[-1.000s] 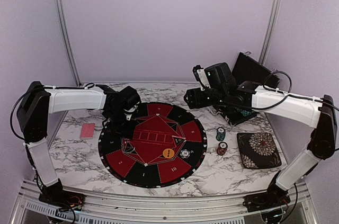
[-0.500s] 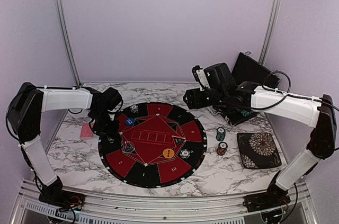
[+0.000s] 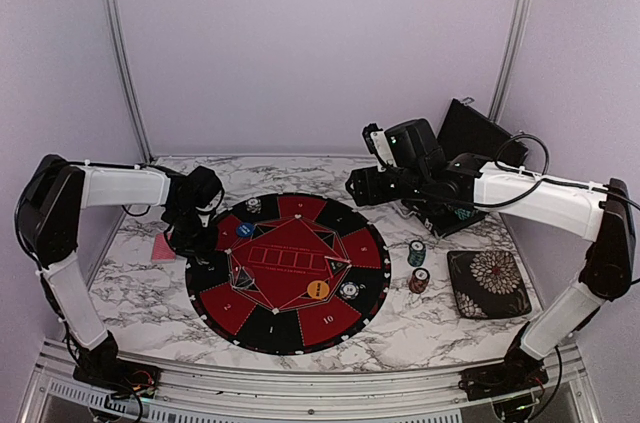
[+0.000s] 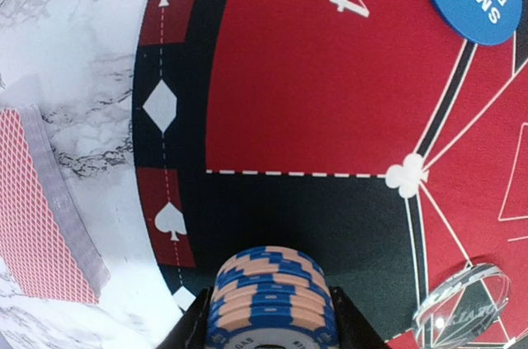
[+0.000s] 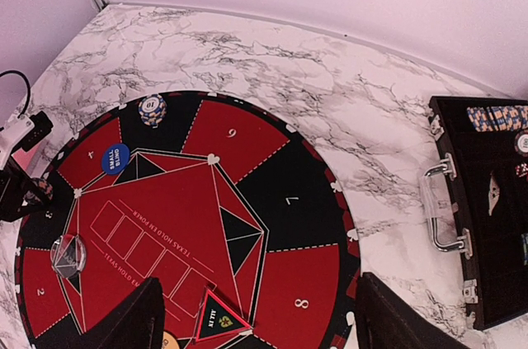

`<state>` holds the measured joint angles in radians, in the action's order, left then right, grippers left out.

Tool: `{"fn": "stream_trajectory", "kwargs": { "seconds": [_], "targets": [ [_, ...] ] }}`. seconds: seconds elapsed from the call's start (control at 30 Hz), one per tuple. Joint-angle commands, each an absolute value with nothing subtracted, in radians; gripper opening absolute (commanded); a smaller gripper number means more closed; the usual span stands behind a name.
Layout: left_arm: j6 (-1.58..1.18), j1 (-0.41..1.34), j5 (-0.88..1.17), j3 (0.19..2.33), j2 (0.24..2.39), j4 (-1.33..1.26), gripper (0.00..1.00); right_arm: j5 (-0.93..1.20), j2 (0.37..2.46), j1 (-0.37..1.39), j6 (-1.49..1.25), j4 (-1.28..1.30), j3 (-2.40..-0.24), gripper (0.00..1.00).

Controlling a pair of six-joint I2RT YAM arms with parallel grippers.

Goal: Distribute texas hold em gaming equipment
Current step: Place the poker chips pile in the dealer area.

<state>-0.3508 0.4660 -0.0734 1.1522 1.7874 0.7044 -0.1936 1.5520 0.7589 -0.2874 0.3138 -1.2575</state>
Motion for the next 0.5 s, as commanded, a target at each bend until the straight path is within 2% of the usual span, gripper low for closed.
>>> {"fn": "stream_trajectory", "kwargs": {
  "seconds": [0.0, 0.27, 0.47],
  "targets": [
    [-0.337, 0.459, -0.094, 1.14, 1.807, 0.685, 0.31, -0.209, 1.533, 0.752, -0.292, 0.308, -1.262, 0.76],
    [-0.336, 0.459, -0.105, 1.127, 1.824, 0.678, 0.35, -0.212, 1.533, 0.752, -0.29, 0.311, -1.261, 0.76],
    [-0.334, 0.459, -0.105, 1.113, 1.824, 0.672, 0.45, -0.213, 1.532, 0.753, -0.289, 0.316, -1.261, 0.76]
  ]
}}
